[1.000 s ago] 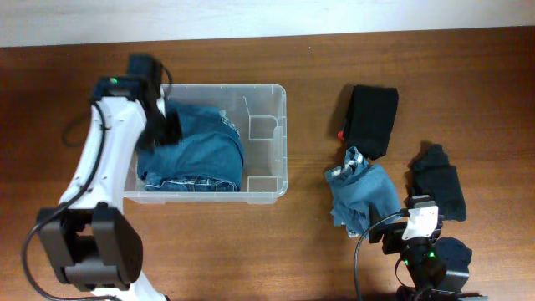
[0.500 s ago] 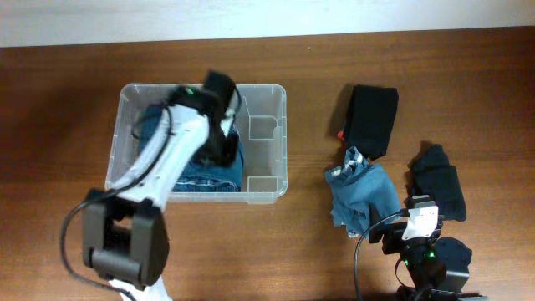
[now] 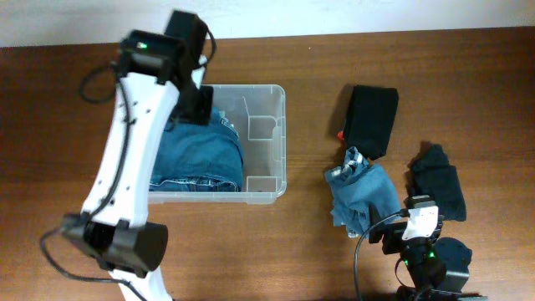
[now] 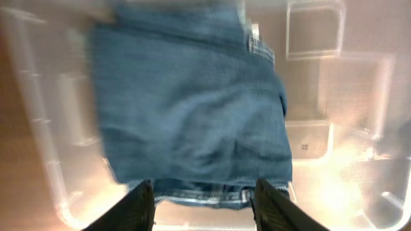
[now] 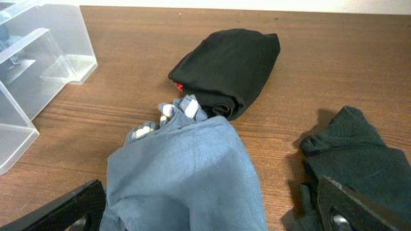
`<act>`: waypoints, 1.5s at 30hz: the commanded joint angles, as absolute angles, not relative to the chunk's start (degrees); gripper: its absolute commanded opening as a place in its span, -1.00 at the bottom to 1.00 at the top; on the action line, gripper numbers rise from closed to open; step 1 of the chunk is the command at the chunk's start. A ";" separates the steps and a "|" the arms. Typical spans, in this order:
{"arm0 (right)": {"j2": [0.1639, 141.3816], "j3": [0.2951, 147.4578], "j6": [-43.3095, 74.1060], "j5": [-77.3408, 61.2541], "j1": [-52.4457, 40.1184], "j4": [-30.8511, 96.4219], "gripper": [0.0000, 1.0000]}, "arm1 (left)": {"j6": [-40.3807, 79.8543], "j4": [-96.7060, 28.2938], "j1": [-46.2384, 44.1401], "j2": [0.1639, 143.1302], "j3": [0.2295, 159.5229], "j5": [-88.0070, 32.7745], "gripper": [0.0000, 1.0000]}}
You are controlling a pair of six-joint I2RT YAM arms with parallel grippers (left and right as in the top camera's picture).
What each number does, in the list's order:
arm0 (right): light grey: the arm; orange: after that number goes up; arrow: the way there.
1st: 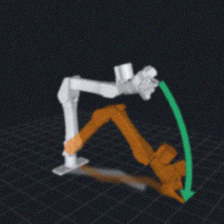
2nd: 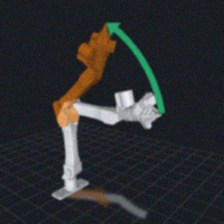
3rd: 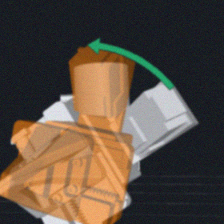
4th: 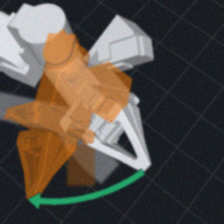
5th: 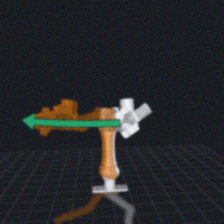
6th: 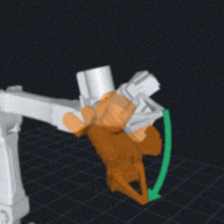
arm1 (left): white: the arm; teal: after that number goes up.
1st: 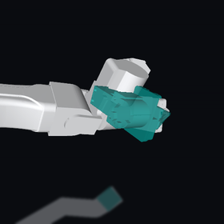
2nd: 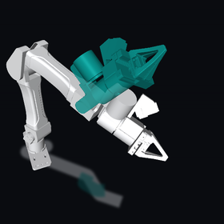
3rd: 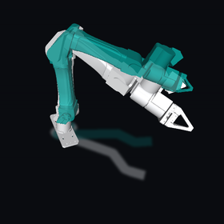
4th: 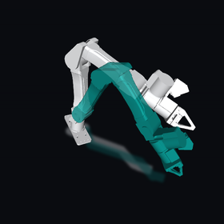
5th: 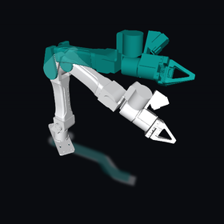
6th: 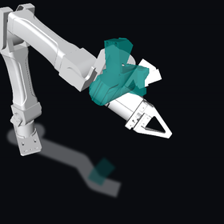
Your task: Pack container
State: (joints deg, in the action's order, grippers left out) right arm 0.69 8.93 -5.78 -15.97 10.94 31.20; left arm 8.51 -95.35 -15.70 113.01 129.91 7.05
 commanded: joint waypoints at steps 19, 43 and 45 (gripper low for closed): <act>0.40 8.62 -5.28 -16.05 11.25 31.20 0.97 | 10.39 -64.64 1.13 113.12 74.48 -3.33 0.04; 0.40 8.62 -5.28 -16.05 11.25 31.22 0.97 | 9.13 -96.68 15.07 113.38 169.45 -3.64 0.99; 0.40 8.62 -5.28 -16.05 11.25 31.20 0.97 | 9.13 -96.68 17.04 113.40 169.31 -3.66 0.99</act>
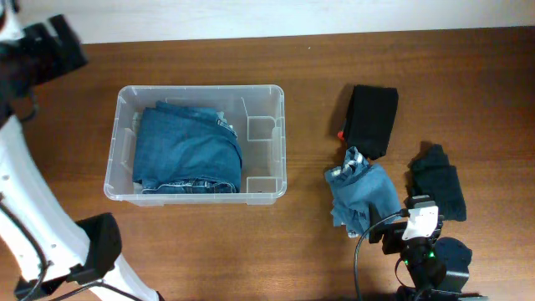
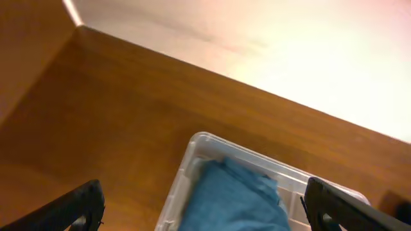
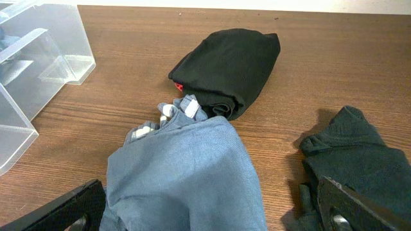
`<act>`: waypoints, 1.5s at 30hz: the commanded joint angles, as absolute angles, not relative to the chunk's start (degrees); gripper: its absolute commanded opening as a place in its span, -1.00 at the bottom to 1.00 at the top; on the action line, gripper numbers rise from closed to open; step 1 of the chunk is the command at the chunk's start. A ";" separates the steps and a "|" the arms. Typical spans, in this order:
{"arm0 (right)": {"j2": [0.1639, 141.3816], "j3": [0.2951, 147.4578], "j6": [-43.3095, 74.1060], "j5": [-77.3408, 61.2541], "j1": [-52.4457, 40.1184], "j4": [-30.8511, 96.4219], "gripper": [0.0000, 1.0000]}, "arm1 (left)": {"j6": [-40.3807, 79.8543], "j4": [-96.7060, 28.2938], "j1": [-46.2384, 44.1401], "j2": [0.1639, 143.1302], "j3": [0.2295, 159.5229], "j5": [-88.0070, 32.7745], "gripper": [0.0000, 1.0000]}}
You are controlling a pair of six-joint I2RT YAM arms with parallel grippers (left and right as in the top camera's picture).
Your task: Pack container
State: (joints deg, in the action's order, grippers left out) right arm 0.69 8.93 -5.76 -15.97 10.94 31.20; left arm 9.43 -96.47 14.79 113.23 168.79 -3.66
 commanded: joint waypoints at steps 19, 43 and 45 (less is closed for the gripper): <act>2.07 9.56 23.44 -24.03 11.29 -2.00 0.97 | 9.13 -96.68 17.47 113.40 169.16 -3.66 0.99; 112.49 102.54 14.48 -25.63 11.60 54.65 1.00 | 9.13 -96.68 17.47 113.40 169.16 -3.66 0.99; 116.95 102.54 15.79 -25.45 11.84 54.74 0.92 | 9.13 -96.68 17.47 113.40 169.16 -3.66 0.99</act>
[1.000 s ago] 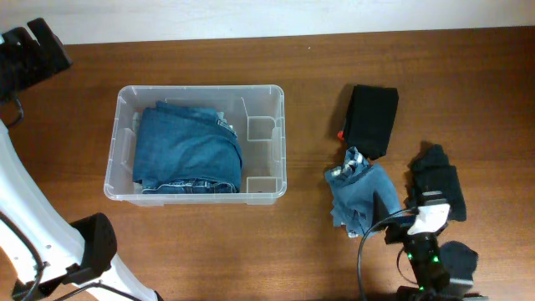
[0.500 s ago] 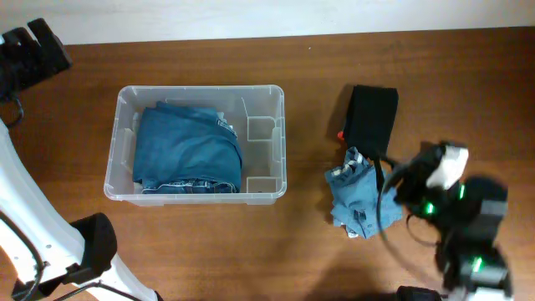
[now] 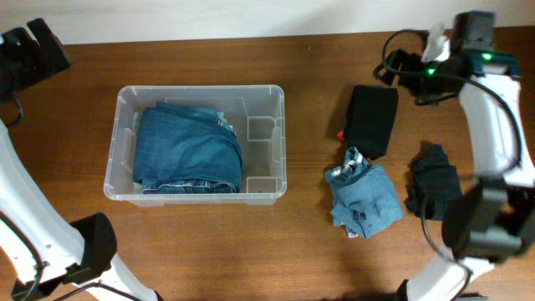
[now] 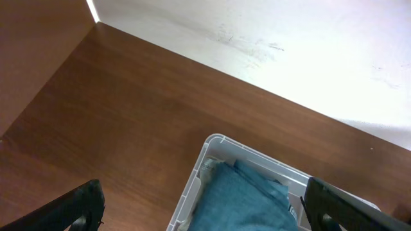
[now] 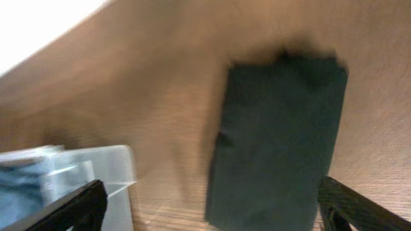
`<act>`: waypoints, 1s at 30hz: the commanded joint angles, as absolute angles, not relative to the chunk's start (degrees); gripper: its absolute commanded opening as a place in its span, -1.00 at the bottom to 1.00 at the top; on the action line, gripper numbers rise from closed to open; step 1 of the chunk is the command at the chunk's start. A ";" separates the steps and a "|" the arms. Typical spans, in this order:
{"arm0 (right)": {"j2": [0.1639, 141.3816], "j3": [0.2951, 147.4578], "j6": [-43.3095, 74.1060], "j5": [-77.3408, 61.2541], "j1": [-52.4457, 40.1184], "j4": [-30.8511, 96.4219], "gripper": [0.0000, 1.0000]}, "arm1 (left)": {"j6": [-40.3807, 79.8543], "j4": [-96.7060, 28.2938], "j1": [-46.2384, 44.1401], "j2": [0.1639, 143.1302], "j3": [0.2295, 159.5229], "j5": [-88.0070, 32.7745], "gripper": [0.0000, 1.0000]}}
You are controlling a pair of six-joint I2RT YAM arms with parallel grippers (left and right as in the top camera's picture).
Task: Pack container
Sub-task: 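Move the right gripper to the black folded garment and grasp it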
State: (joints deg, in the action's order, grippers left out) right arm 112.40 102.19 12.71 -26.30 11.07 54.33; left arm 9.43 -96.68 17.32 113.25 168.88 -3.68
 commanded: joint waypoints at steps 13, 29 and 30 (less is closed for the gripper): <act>128.88 100.77 14.68 -23.33 11.33 53.78 0.99 | 9.13 -96.68 17.47 113.40 169.16 -3.66 0.99; 127.61 96.36 7.29 -27.00 16.73 57.49 0.97 | 9.13 -96.68 17.47 113.40 169.16 -3.66 0.99; 127.74 95.48 7.31 -28.08 15.40 55.64 0.97 | 9.13 -96.68 17.47 113.40 169.16 -3.66 0.99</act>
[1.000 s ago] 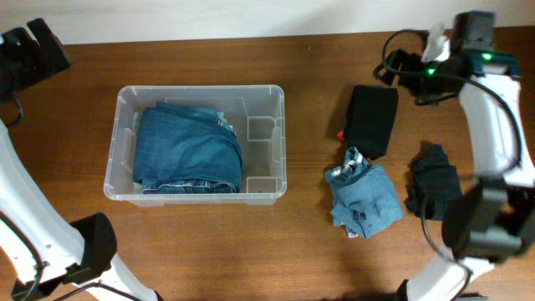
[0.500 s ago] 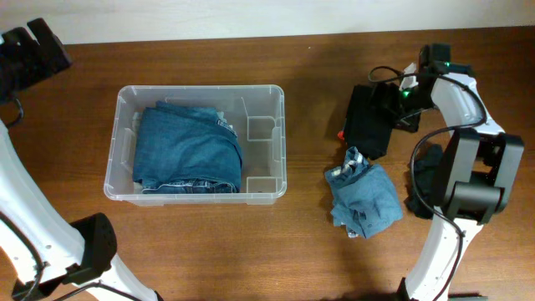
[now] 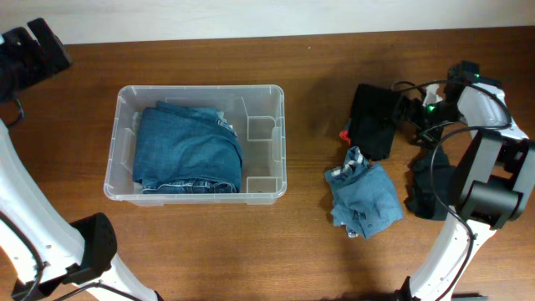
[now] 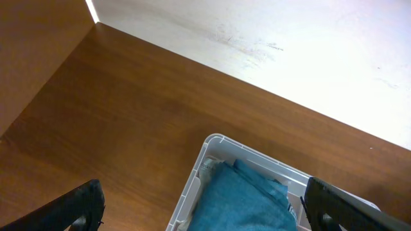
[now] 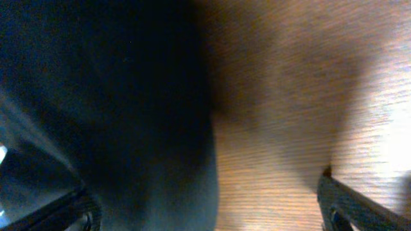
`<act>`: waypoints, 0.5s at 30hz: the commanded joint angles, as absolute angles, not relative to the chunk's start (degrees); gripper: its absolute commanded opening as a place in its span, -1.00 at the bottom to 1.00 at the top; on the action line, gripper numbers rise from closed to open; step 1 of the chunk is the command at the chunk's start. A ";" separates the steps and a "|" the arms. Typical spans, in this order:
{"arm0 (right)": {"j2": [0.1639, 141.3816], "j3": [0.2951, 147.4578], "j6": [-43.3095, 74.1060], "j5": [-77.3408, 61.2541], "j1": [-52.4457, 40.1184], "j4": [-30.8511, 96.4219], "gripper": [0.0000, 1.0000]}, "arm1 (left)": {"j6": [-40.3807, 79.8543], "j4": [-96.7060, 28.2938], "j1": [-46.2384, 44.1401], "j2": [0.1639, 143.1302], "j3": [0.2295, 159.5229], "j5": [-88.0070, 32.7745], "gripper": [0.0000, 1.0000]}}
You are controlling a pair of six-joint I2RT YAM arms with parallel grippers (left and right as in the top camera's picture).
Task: Pack container
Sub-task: 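Move the right gripper to the black folded garment and grasp it, then carry the black garment into the container's right side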
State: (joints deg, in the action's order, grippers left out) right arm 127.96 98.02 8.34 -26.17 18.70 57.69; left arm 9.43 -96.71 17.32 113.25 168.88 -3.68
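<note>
The clear container (image 3: 267, 96) stands left of centre with folded blue jeans (image 3: 188, 150) filling its large compartment. A black folded garment (image 3: 374, 117) lies to the right of it. My right gripper (image 3: 407, 113) is low at that garment's right edge and open. In the right wrist view the black garment (image 5: 109, 96) fills the left half, and the gripper (image 5: 209, 215) spans cloth and bare wood. My left gripper (image 4: 202, 208) is open, high over the far left corner, looking down on the container's corner (image 4: 215, 142) and the jeans (image 4: 247, 199).
A crumpled light-blue garment (image 3: 364, 196) lies in front of the black one. A dark garment (image 3: 435, 188) lies at the right, partly under my right arm. The container's small side compartments (image 3: 263, 125) hold nothing. The wall edge (image 4: 257, 58) runs along the table's far side.
My right gripper was up over the table's far right with the black garment below it. Now it is down at that garment's right edge. The left arm has not moved.
First my left gripper stood open just over the jeans in the container, with my right arm parked at the near right. Then the left arm was at the far left corner. The right arm later stood above the black garment, and is now low beside it.
</note>
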 commanded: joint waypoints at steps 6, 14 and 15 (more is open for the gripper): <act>127.76 91.09 12.36 -30.30 10.81 45.43 0.98 | 9.13 -96.68 17.47 113.40 169.16 -3.66 0.99; 127.76 89.47 12.34 -31.66 10.52 42.59 -0.15 | 9.13 -96.68 17.47 113.40 169.16 -3.66 0.99; 127.74 89.47 12.49 -31.29 10.63 42.72 -0.24 | 9.13 -96.68 17.47 113.40 169.16 -3.66 0.99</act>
